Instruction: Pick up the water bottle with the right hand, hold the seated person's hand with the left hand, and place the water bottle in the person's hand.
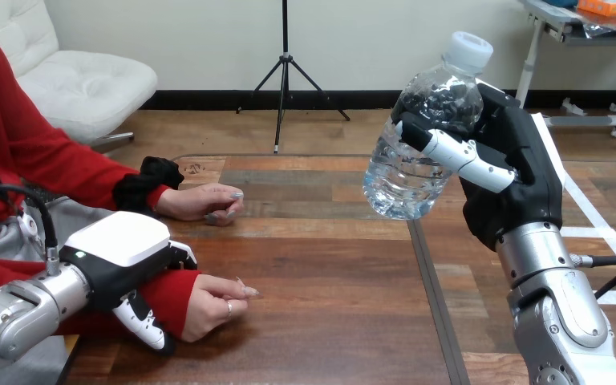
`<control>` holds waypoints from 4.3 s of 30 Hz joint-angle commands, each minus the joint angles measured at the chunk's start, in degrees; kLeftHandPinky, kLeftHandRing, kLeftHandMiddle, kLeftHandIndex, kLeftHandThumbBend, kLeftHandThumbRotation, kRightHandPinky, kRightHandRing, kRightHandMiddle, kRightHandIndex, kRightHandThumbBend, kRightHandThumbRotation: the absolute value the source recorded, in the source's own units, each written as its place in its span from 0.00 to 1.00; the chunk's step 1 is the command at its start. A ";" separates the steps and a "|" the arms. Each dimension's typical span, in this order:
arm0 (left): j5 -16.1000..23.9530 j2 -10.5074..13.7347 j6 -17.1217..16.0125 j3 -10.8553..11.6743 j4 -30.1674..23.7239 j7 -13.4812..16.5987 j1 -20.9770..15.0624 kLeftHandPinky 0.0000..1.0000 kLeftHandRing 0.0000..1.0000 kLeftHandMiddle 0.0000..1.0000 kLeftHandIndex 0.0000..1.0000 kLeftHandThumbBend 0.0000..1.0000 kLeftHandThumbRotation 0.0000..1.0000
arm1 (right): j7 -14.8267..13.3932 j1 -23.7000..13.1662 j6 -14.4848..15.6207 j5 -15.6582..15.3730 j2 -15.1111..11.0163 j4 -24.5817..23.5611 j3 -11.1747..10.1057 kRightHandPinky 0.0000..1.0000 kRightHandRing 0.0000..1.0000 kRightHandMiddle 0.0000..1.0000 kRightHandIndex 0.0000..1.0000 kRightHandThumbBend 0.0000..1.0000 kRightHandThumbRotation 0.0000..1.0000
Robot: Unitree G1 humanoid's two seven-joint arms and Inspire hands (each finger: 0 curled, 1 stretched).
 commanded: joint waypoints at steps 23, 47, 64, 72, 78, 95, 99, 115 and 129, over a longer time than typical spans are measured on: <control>-1.69 -0.71 0.55 -0.94 -2.01 -1.57 -0.35 0.45 0.46 0.50 0.54 1.00 0.05 | 0.92 -2.67 -1.48 0.73 -0.14 -2.23 -0.21 0.28 0.29 0.33 0.34 0.67 0.00; -7.64 -0.37 -2.54 0.89 -4.85 -3.48 0.67 0.37 0.38 0.43 0.45 1.00 0.00 | 2.27 -2.37 -2.71 0.61 1.14 2.59 0.14 0.33 0.33 0.37 0.37 0.72 0.00; -12.95 -0.74 -1.74 4.15 -12.03 -6.09 2.91 0.37 0.37 0.41 0.43 1.00 0.00 | 3.26 -3.62 -10.38 -2.03 2.37 13.30 1.15 0.36 0.37 0.40 0.39 0.81 0.00; -15.19 -0.93 -0.33 6.04 -16.99 -7.54 4.26 0.37 0.36 0.40 0.42 1.00 0.00 | 3.41 -4.34 -13.36 -3.04 2.87 18.11 1.44 0.37 0.38 0.41 0.40 0.84 0.00; -16.98 -1.30 0.43 7.25 -20.10 -8.17 4.96 0.36 0.35 0.39 0.41 1.00 0.00 | 3.12 -4.85 -15.55 -4.85 3.23 21.29 1.73 0.37 0.38 0.41 0.40 0.86 0.00; -21.94 -2.54 4.04 9.97 -28.41 -11.27 5.18 0.30 0.33 0.38 0.40 1.00 0.00 | 2.26 -5.98 -22.00 -9.05 3.91 29.77 3.03 0.40 0.40 0.41 0.40 0.86 0.00; -22.43 -2.72 4.74 10.36 -29.81 -11.93 4.99 0.31 0.33 0.38 0.40 1.00 0.00 | 2.20 -6.16 -23.22 -9.42 4.40 31.35 3.19 0.41 0.40 0.41 0.40 0.86 0.00; -23.99 -4.40 3.72 11.51 -31.93 -12.87 2.57 0.31 0.33 0.38 0.39 1.00 0.00 | 0.68 -7.14 -27.39 -13.38 6.04 38.36 5.10 0.39 0.40 0.41 0.40 0.84 0.00; -24.37 -5.44 3.46 11.84 -33.48 -13.93 0.80 0.30 0.33 0.38 0.39 1.00 0.00 | -2.02 -8.82 -31.43 -17.05 7.73 44.71 6.62 0.39 0.41 0.42 0.40 0.85 0.00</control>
